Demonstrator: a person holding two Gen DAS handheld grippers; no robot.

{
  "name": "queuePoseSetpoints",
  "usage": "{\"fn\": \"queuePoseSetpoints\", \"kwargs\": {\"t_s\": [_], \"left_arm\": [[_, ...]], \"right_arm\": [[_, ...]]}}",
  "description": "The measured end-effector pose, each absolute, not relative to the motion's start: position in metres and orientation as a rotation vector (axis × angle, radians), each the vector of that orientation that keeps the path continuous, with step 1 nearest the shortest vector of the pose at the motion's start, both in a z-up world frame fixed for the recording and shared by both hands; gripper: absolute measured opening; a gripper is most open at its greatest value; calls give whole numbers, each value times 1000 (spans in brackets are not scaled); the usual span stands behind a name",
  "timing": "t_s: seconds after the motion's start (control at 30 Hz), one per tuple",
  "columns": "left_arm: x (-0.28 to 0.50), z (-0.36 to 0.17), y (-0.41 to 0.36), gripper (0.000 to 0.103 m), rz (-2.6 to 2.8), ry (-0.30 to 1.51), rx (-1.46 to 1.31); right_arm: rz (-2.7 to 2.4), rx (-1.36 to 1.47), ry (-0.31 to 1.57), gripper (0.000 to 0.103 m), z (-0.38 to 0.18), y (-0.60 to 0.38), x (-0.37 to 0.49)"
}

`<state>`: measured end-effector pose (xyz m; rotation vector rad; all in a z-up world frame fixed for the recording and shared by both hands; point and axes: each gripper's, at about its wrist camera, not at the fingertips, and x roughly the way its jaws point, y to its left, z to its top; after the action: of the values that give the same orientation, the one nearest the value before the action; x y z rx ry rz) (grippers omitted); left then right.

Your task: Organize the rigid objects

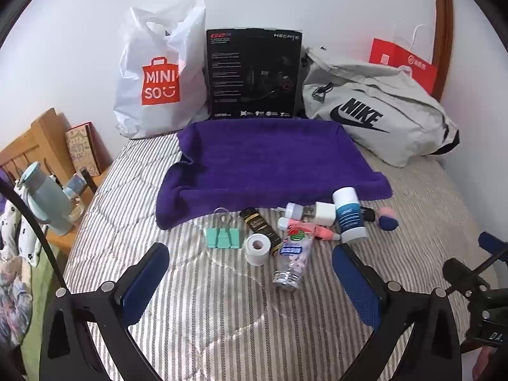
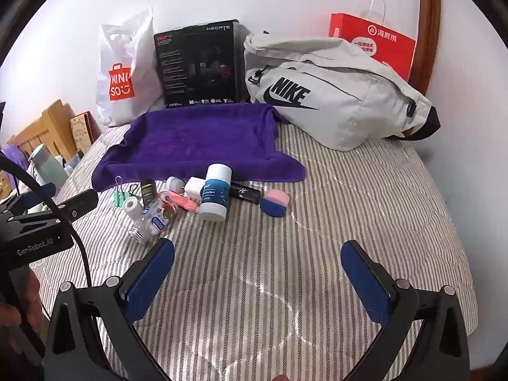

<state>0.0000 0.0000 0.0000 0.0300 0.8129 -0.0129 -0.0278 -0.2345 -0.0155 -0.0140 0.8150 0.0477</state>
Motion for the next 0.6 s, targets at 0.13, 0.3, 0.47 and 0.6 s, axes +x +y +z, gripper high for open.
{"fn": "queuePoseSetpoints", "kwargs": {"t_s": [0.13, 0.3, 0.47, 0.6], "left_arm": [[2, -1, -3, 103, 1, 824, 46], [-4, -1, -1, 103, -22, 815, 5], [-6, 0, -1, 103, -30, 811, -3], [-7, 0, 5, 103, -36, 809, -7]], "right_arm": [[51, -17, 815, 103, -15, -236, -26], [50, -6, 810, 103, -11, -232, -26], [48, -12, 815, 103, -16, -224, -25], [43, -4, 812, 103, -15, -224, -27]]}}
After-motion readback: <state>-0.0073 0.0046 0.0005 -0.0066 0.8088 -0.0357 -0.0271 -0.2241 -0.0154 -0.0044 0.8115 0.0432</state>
